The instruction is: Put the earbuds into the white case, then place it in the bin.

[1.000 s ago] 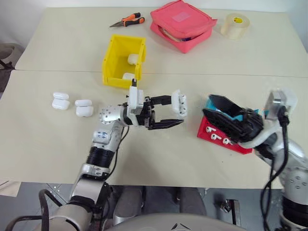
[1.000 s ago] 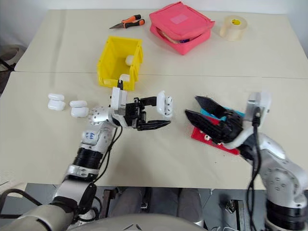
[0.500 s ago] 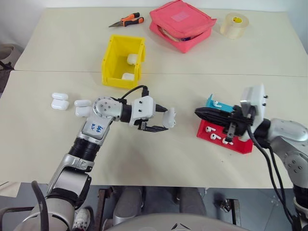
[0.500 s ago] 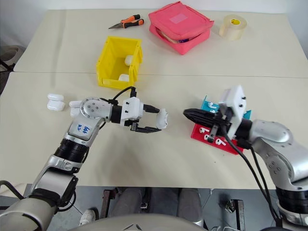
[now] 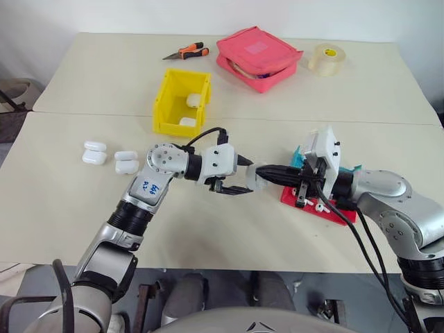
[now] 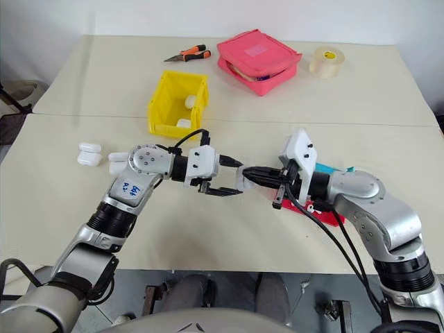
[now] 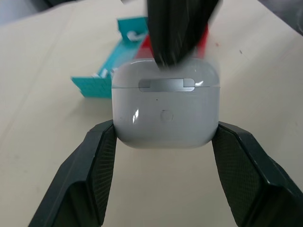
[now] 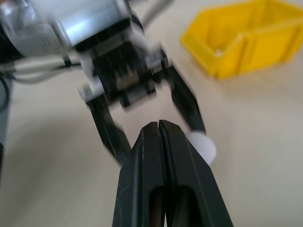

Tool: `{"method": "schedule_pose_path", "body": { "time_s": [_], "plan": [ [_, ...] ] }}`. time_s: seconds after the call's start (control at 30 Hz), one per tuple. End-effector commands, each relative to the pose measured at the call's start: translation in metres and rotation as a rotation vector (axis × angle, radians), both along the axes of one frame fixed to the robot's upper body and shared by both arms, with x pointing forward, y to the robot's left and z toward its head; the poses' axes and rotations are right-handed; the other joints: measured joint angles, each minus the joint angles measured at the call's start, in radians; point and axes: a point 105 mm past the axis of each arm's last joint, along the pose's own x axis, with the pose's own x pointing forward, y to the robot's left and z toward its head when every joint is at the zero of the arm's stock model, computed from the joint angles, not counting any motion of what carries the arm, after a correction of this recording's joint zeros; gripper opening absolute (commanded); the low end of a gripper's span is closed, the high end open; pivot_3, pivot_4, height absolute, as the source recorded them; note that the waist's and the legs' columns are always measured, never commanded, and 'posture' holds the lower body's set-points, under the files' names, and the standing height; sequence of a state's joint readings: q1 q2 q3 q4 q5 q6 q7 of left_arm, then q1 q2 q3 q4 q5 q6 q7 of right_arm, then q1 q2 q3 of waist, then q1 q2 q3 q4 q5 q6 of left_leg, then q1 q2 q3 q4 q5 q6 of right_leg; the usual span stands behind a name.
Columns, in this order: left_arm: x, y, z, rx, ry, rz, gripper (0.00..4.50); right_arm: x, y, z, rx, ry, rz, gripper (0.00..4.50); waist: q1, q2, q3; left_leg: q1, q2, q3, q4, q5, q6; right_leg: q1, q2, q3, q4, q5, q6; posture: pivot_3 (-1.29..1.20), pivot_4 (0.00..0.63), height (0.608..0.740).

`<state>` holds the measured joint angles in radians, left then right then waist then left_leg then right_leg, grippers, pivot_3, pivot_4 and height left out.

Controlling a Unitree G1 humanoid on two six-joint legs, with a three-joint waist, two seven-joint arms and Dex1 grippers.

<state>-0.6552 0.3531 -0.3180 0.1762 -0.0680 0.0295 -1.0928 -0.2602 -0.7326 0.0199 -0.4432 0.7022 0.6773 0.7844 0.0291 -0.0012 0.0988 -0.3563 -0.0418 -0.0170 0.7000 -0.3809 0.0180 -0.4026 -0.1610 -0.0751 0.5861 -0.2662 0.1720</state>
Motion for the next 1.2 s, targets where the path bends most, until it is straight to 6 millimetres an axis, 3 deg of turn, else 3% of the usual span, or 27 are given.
{"method": "schedule_pose_path", "body": {
  "time_s": [0.03,0.2,0.3,0.4,0.53,0.7,0.77,0.9,1.0,1.13,1.2],
  "plan": [
    [0.0,-0.001,0.018,-0.074,-0.059,-0.001,2.71,-0.003,-0.01,0.003,0.004,-0.003,-0.015,0.05,0.0,0.0,-0.002,0.0,0.0,0.0,0.0,0.0,0.0,0.0,0.0,0.0,0.0,0.0,0.0,0.0,0.0,0.74],
    [-0.005,0.012,0.03,-0.241,0.041,0.039,2.71,-0.021,-0.036,0.004,0.076,-0.03,-0.076,0.05,0.001,0.0,-0.012,0.0,0.0,0.0,-0.001,0.0,0.0,0.0,0.0,0.0,0.0,0.0,0.0,0.0,0.0,0.74],
    [0.001,0.033,0.04,-0.351,0.06,0.153,2.71,-0.03,-0.046,0.022,0.202,-0.115,-0.147,0.21,-0.002,0.001,-0.013,0.002,0.0,0.0,0.0,0.0,0.0,0.002,0.0,0.0,0.001,0.0,0.0,0.0,0.0,0.74],
    [0.008,0.054,0.053,-0.479,0.051,0.288,2.71,-0.042,-0.058,0.032,0.271,-0.164,-0.217,0.92,-0.002,0.003,-0.019,0.004,0.001,-0.001,0.0,0.0,0.0,0.003,0.0,0.0,0.001,0.0,0.0,0.0,0.0,0.74],
    [0.027,0.079,0.075,-0.627,-0.011,0.487,2.71,-0.05,-0.07,0.033,0.264,-0.196,-0.294,2.3,0.004,0.001,-0.025,0.005,0.001,-0.001,0.0,0.0,0.0,0.005,0.0,0.001,0.001,0.0,0.0,0.0,0.0,0.74],
    [0.084,0.123,0.081,-0.686,-0.017,0.879,2.71,-0.052,-0.077,0.037,0.26,-0.225,-0.344,4.0,0.023,-0.003,-0.037,0.006,0.0,-0.001,0.0,-0.001,0.0,0.007,0.0,0.001,0.0,0.0,0.0,0.0,0.0,0.74],
    [0.105,0.128,0.078,-0.651,0.011,0.937,2.71,-0.052,-0.077,0.04,0.257,-0.238,-0.345,4.48,0.024,-0.004,-0.04,0.009,0.0,0.0,-0.001,-0.001,0.0,0.009,0.0,0.001,0.0,0.0,0.0,0.0,0.0,0.74],
    [0.135,0.126,0.069,-0.616,0.107,1.008,2.71,-0.051,-0.07,0.046,0.256,-0.26,-0.326,4.48,0.026,-0.005,-0.041,0.012,-0.001,0.0,-0.002,-0.001,0.001,0.012,0.0,0.001,-0.001,0.0,0.0,0.0,0.0,0.74],
    [0.143,0.118,0.062,-0.565,0.131,0.997,2.71,-0.051,-0.064,0.05,0.274,-0.271,-0.314,4.48,0.021,-0.005,-0.041,0.012,-0.001,0.001,-0.002,-0.002,0.002,0.011,0.0,0.001,-0.001,0.0,0.0,0.0,0.0,0.74],
    [0.143,0.108,0.051,-0.508,0.203,0.948,4.01,-0.052,-0.06,0.051,0.276,-0.279,-0.312,4.5,0.017,-0.005,-0.041,0.012,-0.001,0.002,-0.002,-0.002,0.002,0.011,0.0,0.001,-0.001,0.0,0.0,0.0,0.0,0.74],
    [0.143,0.114,0.051,-0.506,0.179,0.959,4.49,-0.053,-0.059,0.05,0.283,-0.272,-0.313,4.5,0.016,-0.005,-0.041,0.012,-0.001,0.002,-0.002,-0.002,0.002,0.011,0.0,0.001,0.0,0.0,0.0,0.0,0.0,0.74]
  ]
}}
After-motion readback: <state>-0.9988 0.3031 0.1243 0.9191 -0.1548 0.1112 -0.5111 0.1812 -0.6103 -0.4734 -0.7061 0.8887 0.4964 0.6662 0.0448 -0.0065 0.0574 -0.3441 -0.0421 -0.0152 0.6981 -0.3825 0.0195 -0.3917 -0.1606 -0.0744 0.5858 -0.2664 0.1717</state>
